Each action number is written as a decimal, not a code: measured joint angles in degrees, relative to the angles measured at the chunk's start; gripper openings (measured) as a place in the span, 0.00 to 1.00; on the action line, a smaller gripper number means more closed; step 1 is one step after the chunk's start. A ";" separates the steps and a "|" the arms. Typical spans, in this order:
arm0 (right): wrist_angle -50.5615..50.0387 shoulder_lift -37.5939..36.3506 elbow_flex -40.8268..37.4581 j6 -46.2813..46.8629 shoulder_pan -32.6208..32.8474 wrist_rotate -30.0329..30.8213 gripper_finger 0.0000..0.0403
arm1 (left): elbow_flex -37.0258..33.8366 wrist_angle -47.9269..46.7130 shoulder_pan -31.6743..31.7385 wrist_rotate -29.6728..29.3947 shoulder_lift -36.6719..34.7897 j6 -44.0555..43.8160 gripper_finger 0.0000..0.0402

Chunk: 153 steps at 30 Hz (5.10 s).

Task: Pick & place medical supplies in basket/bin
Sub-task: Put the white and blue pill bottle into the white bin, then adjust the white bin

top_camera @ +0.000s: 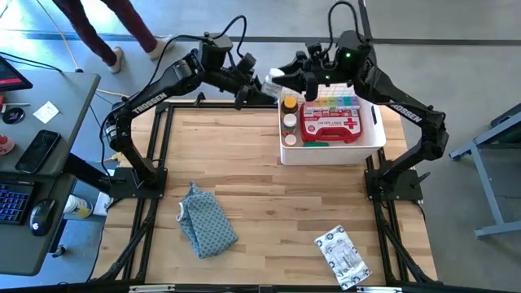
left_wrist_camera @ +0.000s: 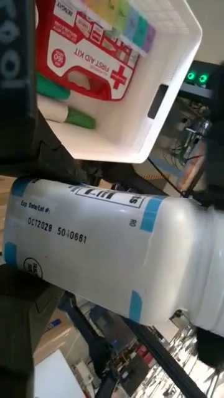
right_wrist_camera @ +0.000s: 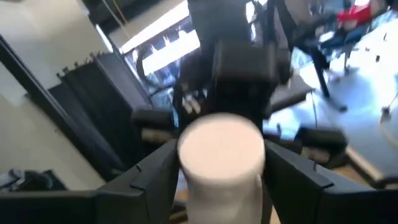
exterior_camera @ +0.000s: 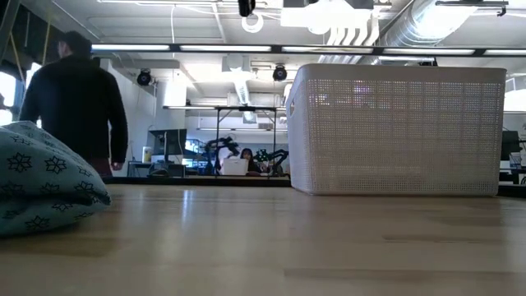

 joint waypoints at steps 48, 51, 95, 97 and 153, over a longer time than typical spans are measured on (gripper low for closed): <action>-8.95 0.04 0.02 -12.35 -0.22 -4.43 0.40 | 0.00 -9.82 0.01 -4.15 0.00 8.87 0.72; -14.67 -0.04 0.02 -15.36 -0.22 -2.90 0.40 | 0.00 -11.12 0.18 -5.95 0.01 10.60 0.79; 1.62 -13.05 -55.40 -23.36 -5.33 24.06 0.41 | 0.02 -3.98 8.48 -13.31 -3.19 0.32 0.77; 2.64 -13.05 -56.23 -23.39 -5.29 24.23 0.41 | 0.02 -3.96 7.84 -13.79 -3.19 -0.43 0.76; 22.01 -23.17 -70.05 -22.79 -2.82 27.77 0.55 | 0.02 -11.75 -2.57 -13.93 -3.30 -6.82 0.59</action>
